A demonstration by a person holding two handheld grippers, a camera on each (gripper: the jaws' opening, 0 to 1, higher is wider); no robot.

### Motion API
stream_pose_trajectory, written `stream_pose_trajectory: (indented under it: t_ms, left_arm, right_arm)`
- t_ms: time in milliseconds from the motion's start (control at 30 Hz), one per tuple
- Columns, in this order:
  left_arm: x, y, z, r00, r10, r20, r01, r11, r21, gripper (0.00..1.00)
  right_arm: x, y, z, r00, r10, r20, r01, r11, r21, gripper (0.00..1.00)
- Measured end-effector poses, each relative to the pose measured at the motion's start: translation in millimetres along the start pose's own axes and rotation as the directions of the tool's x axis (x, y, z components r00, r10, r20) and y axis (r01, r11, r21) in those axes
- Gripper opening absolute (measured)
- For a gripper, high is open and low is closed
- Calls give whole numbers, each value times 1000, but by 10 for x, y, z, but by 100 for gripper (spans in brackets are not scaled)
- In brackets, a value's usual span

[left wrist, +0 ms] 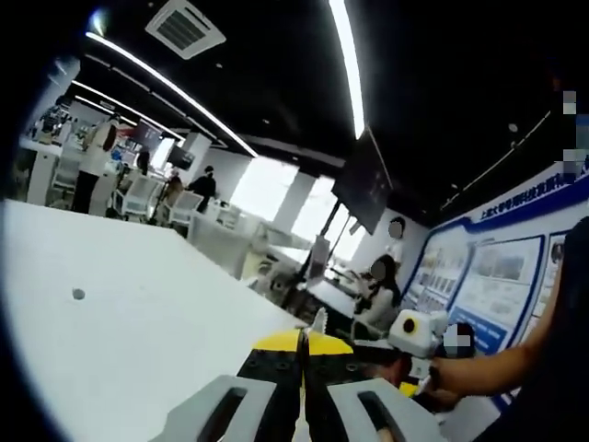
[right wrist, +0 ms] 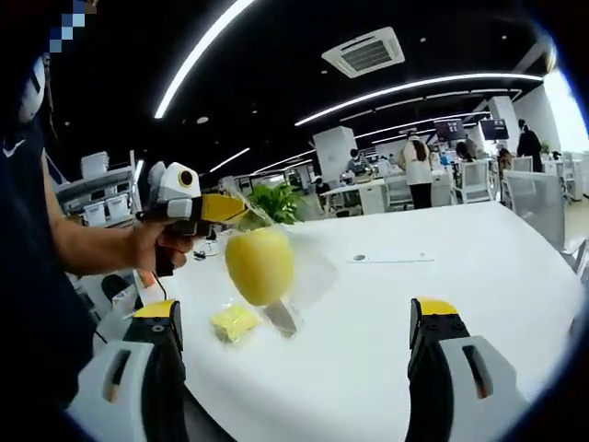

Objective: Compare the silicone blocks by pressing each to a similar depth, holding the contact briefly, and releasing to observe deformation and rebound differences across the visible hardness samples.

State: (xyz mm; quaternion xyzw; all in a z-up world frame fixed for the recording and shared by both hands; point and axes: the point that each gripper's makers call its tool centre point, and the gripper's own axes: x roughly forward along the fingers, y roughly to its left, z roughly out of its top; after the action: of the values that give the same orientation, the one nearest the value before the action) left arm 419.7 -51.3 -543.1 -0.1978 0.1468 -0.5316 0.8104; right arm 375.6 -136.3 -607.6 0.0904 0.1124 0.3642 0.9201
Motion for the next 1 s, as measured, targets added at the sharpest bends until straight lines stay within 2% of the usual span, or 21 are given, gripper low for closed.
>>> stream_pose_trajectory:
  t_ms: [133, 167, 367, 633, 733, 833, 1000]
  left_arm:
    - [44, 33, -199, 1000, 18, 7, -17, 999, -40, 0]
    - [61, 37, -269, 1000, 17, 1, -17, 996, -83, 0]
    - [141, 39, -507, 999, 10, -38, -14, 996, -85, 0]
    - [172, 157, -680, 999, 27, -24, -31, 984, -177, 0]
    - [179, 206, -778, 998, 37, -43, -45, 982, -186, 0]
    - [184, 277, -888, 997, 44, -60, -56, 975, -215, 0]
    - [170, 360, -946, 997, 57, -57, -69, 965, -253, 0]
  right_arm:
    - [-69, -56, -58, 1000, -22, -5, 23, 1000, 14, 96]
    - [-88, -65, -74, 999, -31, -7, 31, 999, 24, 96]
    - [-125, -61, -122, 999, -42, -13, 42, 999, 31, 96]
    - [-155, -72, -203, 998, -52, -23, 53, 997, 48, 96]
    - [-169, -91, -246, 998, -61, -30, 63, 996, 65, 96]
    - [-167, -94, -225, 997, -70, -11, 71, 994, 82, 96]
    - [-138, -61, -254, 998, -64, -20, 66, 994, 85, 96]
